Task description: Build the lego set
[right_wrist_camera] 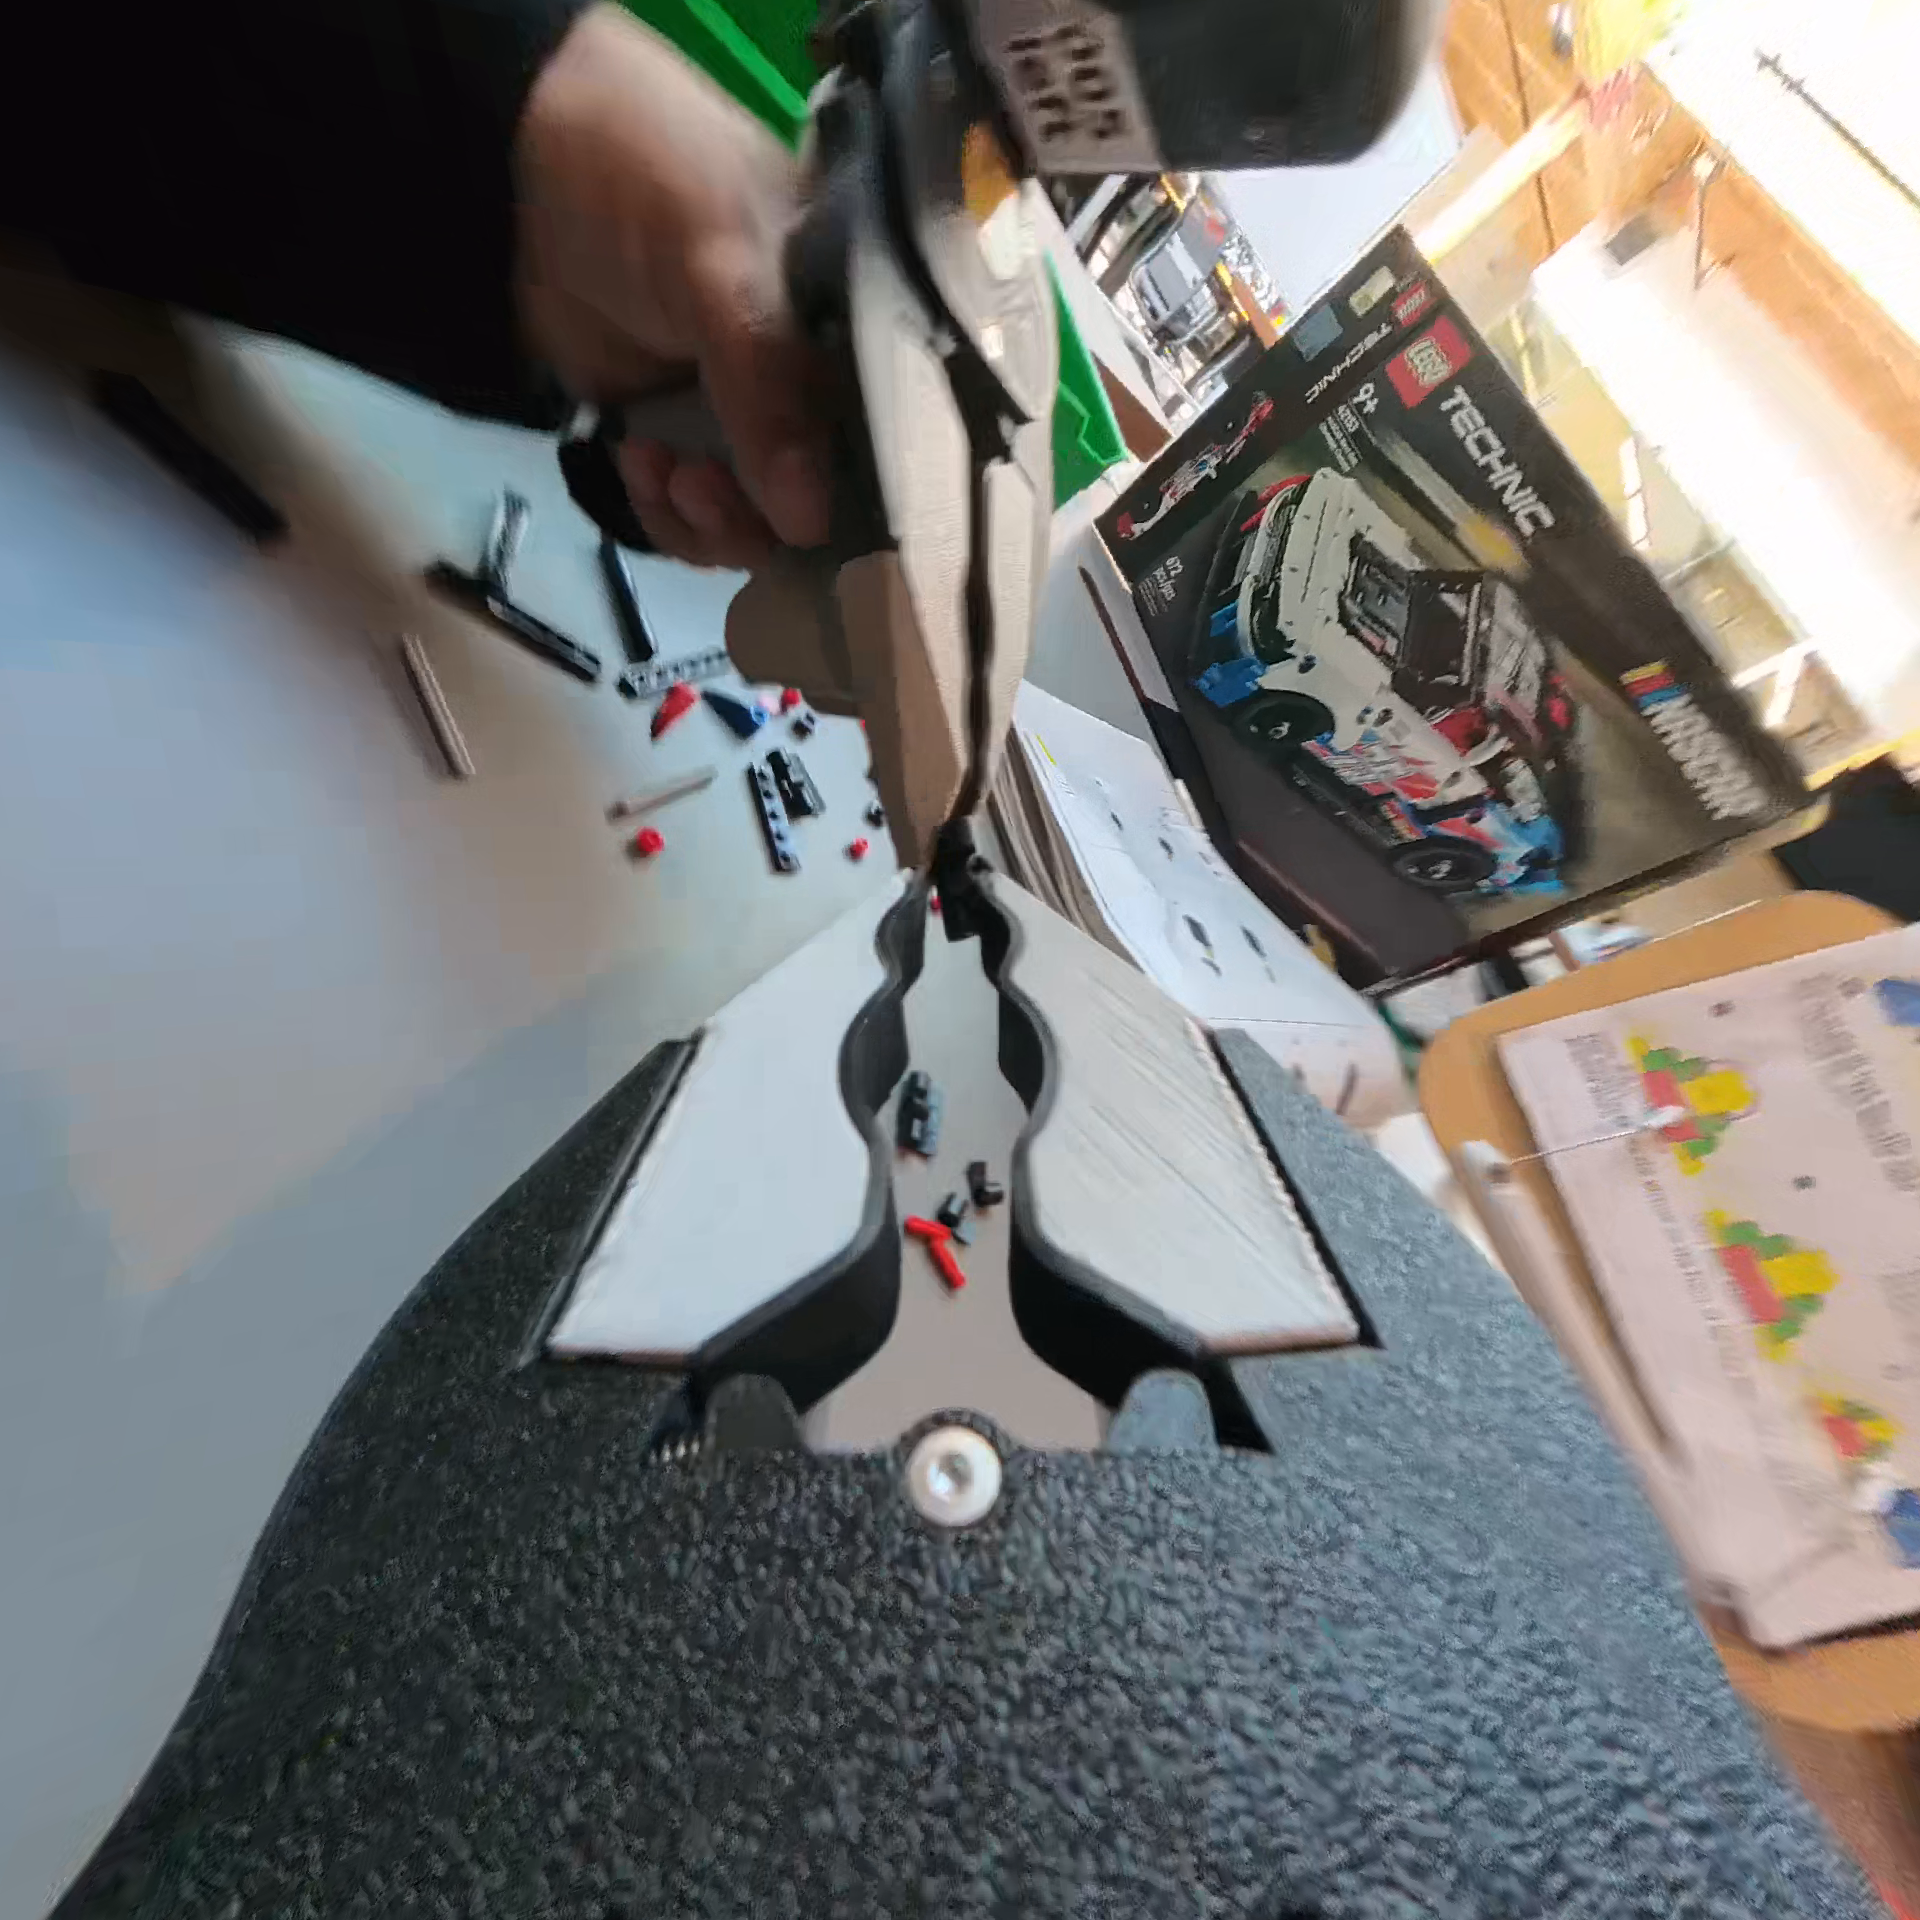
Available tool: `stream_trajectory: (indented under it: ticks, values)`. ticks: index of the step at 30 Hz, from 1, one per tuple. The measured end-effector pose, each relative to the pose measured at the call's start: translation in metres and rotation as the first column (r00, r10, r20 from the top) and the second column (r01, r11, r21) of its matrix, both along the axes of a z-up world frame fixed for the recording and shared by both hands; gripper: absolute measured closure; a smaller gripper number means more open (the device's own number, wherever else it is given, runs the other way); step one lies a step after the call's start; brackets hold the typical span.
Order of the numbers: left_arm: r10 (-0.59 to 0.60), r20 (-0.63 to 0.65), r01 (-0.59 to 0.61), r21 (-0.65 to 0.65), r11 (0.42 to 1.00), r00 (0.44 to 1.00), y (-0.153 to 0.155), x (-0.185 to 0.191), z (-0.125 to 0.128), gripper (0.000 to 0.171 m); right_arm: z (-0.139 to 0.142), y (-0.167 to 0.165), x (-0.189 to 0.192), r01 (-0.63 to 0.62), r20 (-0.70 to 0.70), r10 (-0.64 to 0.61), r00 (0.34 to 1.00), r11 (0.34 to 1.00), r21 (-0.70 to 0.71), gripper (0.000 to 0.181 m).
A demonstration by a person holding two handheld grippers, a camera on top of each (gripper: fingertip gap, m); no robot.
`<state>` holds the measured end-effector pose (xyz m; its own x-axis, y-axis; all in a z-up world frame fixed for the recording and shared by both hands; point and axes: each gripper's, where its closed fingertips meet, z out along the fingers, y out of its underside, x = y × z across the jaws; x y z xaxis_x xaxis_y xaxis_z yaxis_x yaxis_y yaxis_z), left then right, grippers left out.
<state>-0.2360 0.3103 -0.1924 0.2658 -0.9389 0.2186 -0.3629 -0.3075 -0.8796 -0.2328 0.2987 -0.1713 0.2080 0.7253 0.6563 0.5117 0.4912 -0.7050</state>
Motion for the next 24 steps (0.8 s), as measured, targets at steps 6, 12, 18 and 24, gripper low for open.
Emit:
stream_trajectory:
  ticks: [6, 12, 18, 24]
  values:
    - [-0.038, 0.071, 0.027, 0.149, 0.988, 0.997, -0.006, 0.002, 0.023, 0.171, 0.017, 0.007, 0.007, -0.068, -0.165, 0.010, 0.986, 0.934, -0.351, 0.153]
    - [-0.094, 0.086, 0.076, 0.191, 0.979, 0.992, -0.016, 0.008, 0.027, 0.171, 0.018, -0.008, 0.002, -0.150, -0.162, 0.095, 0.982, 0.916, -0.372, 0.165]
    - [-0.098, 0.053, 0.088, 0.171, 0.981, 0.994, -0.018, 0.012, 0.020, 0.171, 0.012, -0.009, 0.005, -0.114, -0.055, 0.103, 0.993, 0.956, -0.269, 0.174]
    - [-0.087, 0.029, 0.079, 0.211, 0.974, 0.996, -0.018, 0.013, 0.018, 0.155, 0.004, -0.005, 0.008, -0.075, 0.046, 0.084, 0.995, 0.983, -0.165, 0.174]
